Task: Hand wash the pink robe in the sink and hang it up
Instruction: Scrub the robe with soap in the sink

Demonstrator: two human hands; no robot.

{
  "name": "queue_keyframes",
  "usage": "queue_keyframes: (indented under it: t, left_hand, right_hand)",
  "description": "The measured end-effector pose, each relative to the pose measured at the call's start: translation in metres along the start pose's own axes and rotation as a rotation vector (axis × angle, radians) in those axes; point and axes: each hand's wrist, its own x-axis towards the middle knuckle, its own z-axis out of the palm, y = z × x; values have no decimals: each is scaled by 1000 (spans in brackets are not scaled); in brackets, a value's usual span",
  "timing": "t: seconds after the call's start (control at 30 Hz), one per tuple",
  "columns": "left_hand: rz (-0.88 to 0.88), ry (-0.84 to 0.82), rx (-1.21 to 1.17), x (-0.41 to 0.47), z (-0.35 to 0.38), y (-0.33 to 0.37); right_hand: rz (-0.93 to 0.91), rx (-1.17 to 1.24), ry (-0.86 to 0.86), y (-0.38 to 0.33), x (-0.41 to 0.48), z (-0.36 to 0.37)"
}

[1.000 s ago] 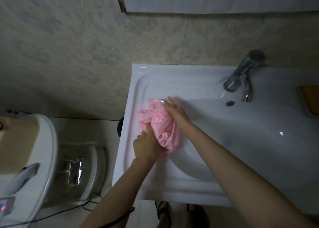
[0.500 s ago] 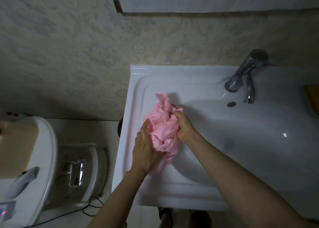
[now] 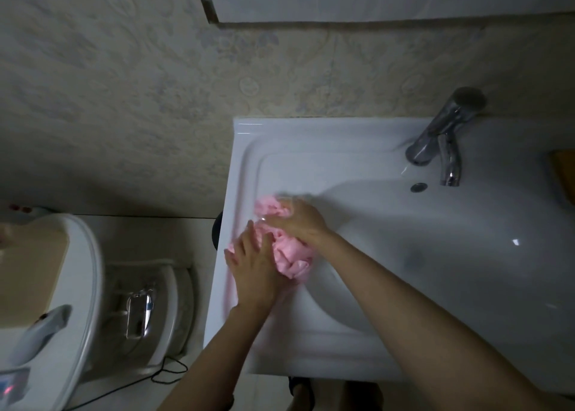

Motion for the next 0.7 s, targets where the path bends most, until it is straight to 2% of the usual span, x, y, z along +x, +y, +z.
queue_keyframes:
  t: [0.1,0.17,0.2,0.27,0.33,0.4,0.47,0.5,0.57,0.6,0.67,0.7]
  left_hand:
    - [-82,-106,-231,8,5,-15]
    - [-96,-112,-425,10,15,-26]
    - [-68,-113,-461,9,19,-29]
    - [33,-190,-444,6,18,-26]
    - [18,-240,-569,2,15,-23]
    - [18,-135,-654,2,15,-26]
    - [88,-13,-709,-4,16,-29]
    - [88,-26,-752,-3,23,-31]
    - [-70,-96,-748,-6,31,-30]
    - [-159,-193,-741,-5,34,-31]
    - [-206,-277,-849,0,39,-28]
    - [-205,-233,-885,3,48,-28]
  right_hand:
    - [-123,20,139,-9,-29,10]
    - [-181,-98,413,-12,-59,38]
    - [-194,-194,541,-11,-67,55]
    - [-192,-314,648,-9,-56,76]
    - [-221,-383,575,-10,-19,67]
    - [-152,-413,407,-18,18,50]
    - [-98,-389,350,-26,36,35]
    - [-89,-333,324,-29,34,28]
    - [-149,-249,222,-29,4,23]
    - [-172,-242,183,-26,-19,28]
    - [-201,-329,283,-23,-68,47]
    - [-170,-380,318,-22,-76,53]
